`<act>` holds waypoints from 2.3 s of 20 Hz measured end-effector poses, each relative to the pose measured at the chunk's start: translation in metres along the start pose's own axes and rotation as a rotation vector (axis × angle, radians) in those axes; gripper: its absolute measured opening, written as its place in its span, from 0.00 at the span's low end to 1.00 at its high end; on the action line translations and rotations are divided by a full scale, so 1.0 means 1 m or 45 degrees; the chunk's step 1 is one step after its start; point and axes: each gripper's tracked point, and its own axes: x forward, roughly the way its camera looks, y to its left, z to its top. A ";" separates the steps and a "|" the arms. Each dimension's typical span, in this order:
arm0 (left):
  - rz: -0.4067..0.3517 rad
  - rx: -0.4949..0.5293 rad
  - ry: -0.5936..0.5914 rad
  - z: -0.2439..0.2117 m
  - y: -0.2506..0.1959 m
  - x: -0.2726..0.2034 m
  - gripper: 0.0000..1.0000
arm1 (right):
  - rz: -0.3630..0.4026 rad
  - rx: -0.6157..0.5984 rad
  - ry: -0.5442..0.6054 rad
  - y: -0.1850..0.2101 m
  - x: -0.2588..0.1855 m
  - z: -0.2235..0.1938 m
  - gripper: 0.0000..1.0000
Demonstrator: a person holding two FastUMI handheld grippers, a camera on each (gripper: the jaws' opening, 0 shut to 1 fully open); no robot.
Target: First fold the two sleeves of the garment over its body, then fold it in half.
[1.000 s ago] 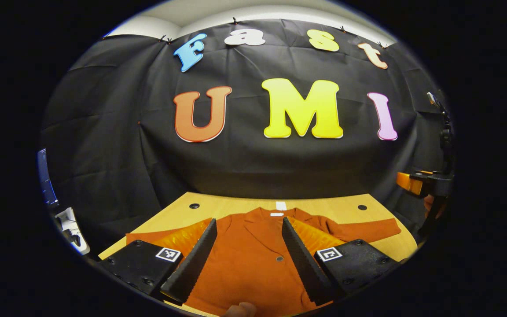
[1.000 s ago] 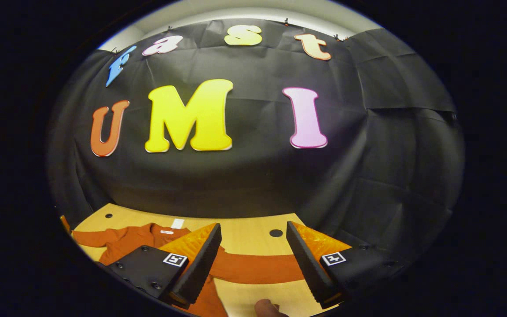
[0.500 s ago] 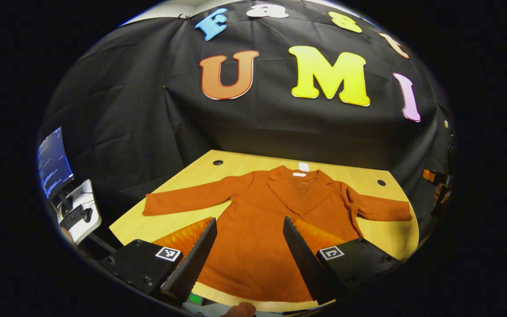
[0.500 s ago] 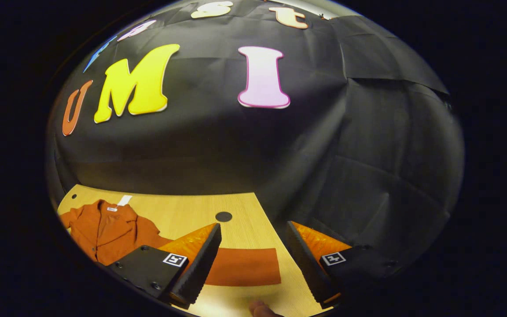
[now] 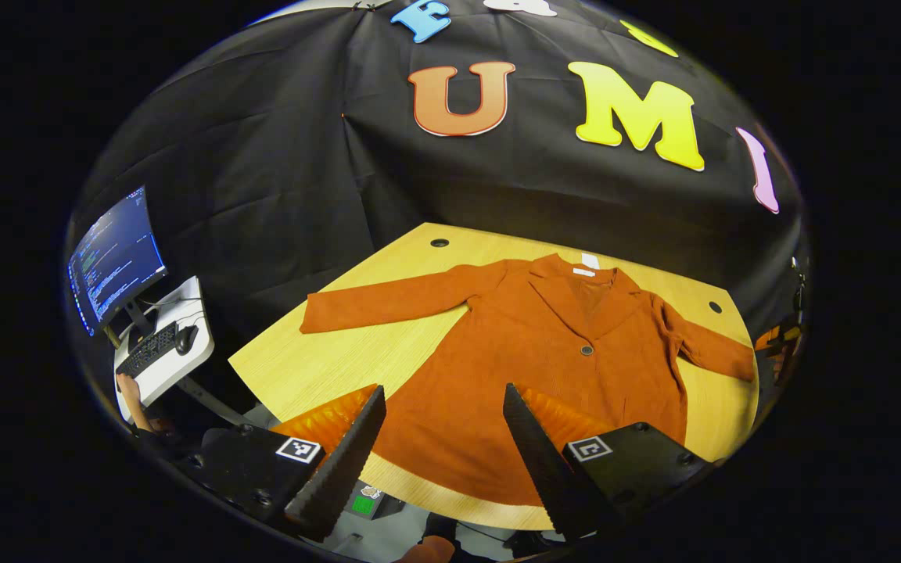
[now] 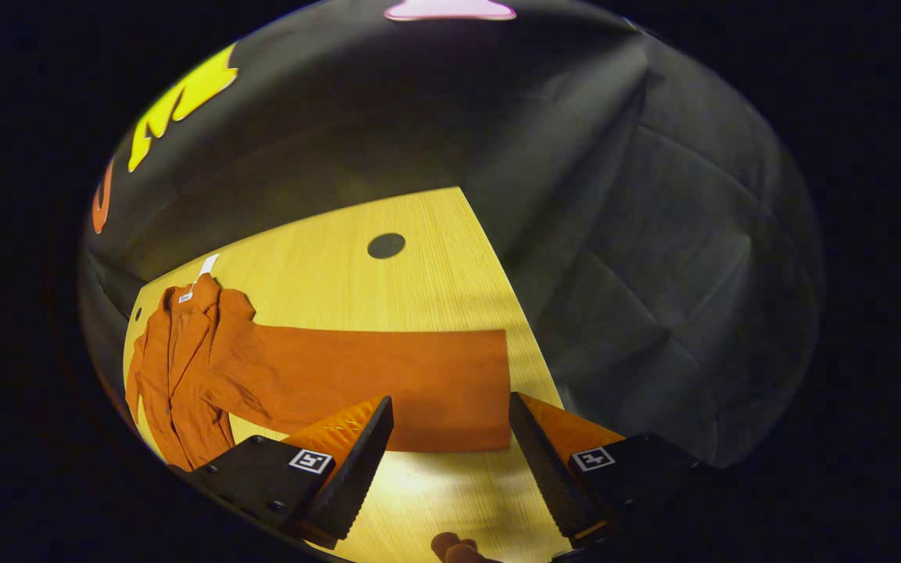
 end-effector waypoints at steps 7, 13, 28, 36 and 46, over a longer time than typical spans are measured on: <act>0.050 0.002 0.074 -0.014 0.029 -0.005 0.98 | 0.044 -0.068 0.304 0.001 0.006 -0.005 0.95; 0.079 -0.007 0.065 -0.009 0.043 -0.012 0.98 | 0.012 -0.096 0.428 0.000 0.023 -0.012 0.95; 0.021 0.053 0.173 -0.036 0.005 -0.007 0.99 | -0.057 -0.053 0.567 -0.005 0.041 -0.013 0.62; 0.002 -0.017 0.195 -0.048 -0.006 -0.015 0.99 | -0.100 0.019 0.549 -0.017 0.045 -0.009 0.10; -0.048 0.126 0.152 -0.042 0.025 0.006 0.99 | -0.084 -0.060 0.485 0.022 -0.013 0.004 0.01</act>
